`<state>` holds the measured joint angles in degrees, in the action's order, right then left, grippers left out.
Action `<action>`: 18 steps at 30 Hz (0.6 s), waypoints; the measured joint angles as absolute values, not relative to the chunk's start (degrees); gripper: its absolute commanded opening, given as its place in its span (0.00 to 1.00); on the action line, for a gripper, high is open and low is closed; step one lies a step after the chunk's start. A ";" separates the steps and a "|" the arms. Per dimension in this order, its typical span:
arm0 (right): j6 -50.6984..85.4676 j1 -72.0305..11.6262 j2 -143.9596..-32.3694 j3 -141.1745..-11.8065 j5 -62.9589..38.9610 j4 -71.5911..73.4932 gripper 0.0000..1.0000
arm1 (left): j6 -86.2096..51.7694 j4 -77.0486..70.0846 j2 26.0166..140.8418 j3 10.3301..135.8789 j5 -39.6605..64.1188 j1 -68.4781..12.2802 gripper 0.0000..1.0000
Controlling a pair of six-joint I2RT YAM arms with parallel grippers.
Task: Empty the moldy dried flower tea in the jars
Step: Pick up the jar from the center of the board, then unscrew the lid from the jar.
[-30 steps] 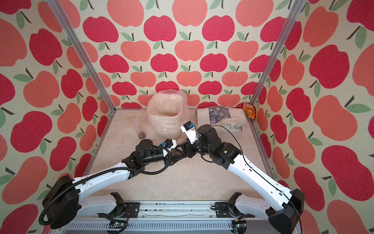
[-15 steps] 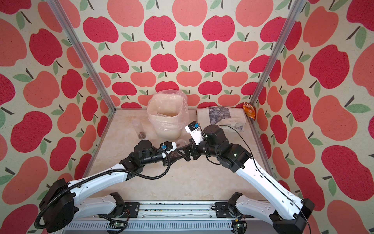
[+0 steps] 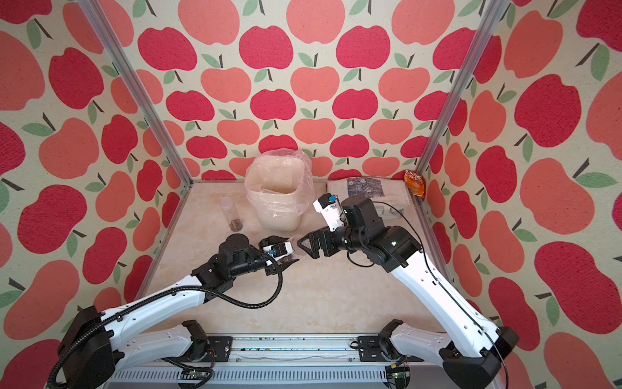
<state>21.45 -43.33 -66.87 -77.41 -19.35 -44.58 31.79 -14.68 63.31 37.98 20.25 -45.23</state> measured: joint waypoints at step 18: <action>22.33 -47.03 -71.59 -77.67 -21.98 -44.75 0.69 | 32.95 -12.47 61.89 37.98 19.68 -45.23 0.32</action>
